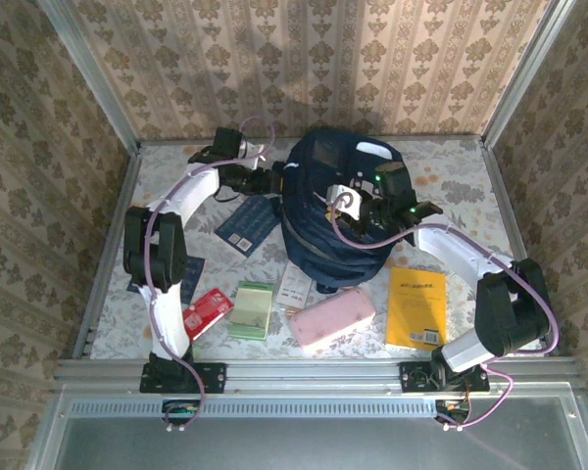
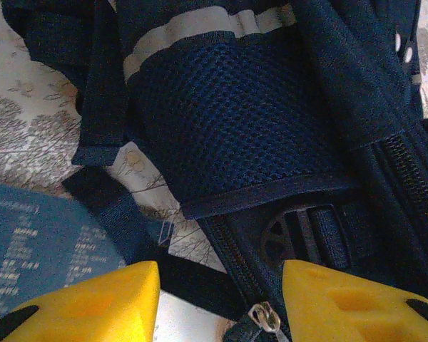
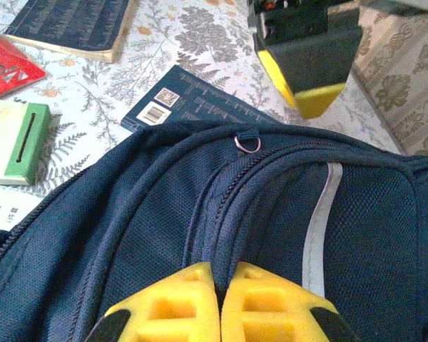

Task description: Pack the student bag

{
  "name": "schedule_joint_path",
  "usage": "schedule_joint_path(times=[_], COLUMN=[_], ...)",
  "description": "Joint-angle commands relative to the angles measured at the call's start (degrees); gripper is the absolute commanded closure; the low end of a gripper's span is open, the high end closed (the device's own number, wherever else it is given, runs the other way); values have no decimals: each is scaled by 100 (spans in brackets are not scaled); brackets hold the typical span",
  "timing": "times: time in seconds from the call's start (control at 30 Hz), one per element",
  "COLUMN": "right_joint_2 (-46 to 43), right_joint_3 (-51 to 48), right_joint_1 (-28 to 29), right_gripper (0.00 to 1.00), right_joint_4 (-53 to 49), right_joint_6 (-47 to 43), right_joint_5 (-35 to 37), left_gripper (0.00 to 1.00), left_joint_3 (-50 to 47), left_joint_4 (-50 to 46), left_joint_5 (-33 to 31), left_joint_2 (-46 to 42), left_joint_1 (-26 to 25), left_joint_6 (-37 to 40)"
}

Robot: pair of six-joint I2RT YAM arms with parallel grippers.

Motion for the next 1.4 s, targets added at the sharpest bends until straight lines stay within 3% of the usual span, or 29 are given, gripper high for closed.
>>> schedule_joint_path(times=[0.0,0.1,0.13,0.17,0.2,0.33,0.5,0.57,0.63,0.73,0.83,0.97,1.03,1.13,1.37], right_joint_2=[-75,-59,-71,-72,-85,-261,-612,-906,-1140,-1503,-1650,-2050,-1960,-1631,-1072], right_joint_3=[-17,-158,-216,-283,-333,-371,-610,-885,-985,-692,-451,-685,-369,74,315], right_joint_1=[53,75,86,108,120,201,598,744,872,893,1015,1358,1359,1451,2389], right_gripper=[100,100,92,74,65,54,56,59,59,65,87,91,90,81,65], right_joint_4=[465,850,1048,1261,1416,1691,2159,2648,2729,1479,476,348,-364,-1537,-2580], right_joint_6=[-138,-14,87,207,295,786,1498,2221,3172,4484,4685,5218,5825,6276,5844], right_joint_5=[-21,247,370,511,636,674,1015,1252,2007,2898,2865,3433,3492,3093,2598], left_gripper=[49,50,49,49,48,43,33,32,32,32,32,31,31,31,31], left_joint_3=[-306,-653,-742,-847,-963,-1282,-1448,-1476,-1639,-1877,-2192,-2697,-2916,-3255,-4111], left_joint_4=[287,430,391,373,369,167,-207,-502,-607,-855,-1086,-1574,-1853,-2008,-1914], left_joint_5=[-426,-619,-652,-672,-756,-1354,-1601,-1706,-1714,-1828,-1821,-2375,-2491,-2494,-2001], left_joint_2=[-778,-1327,-1487,-1660,-1827,-2538,-2977,-3046,-3168,-3301,-3539,-3945,-4063,-4199,-4230], left_joint_1=[64,55,55,53,19,-224,-462,-615,-779,-1179,-1315,-1201,-1154,-1184,-1184], left_joint_6=[-400,-727,-859,-947,-988,-953,-771,-595,-490,-357,-386,-963,-1184,-1309,-1963])
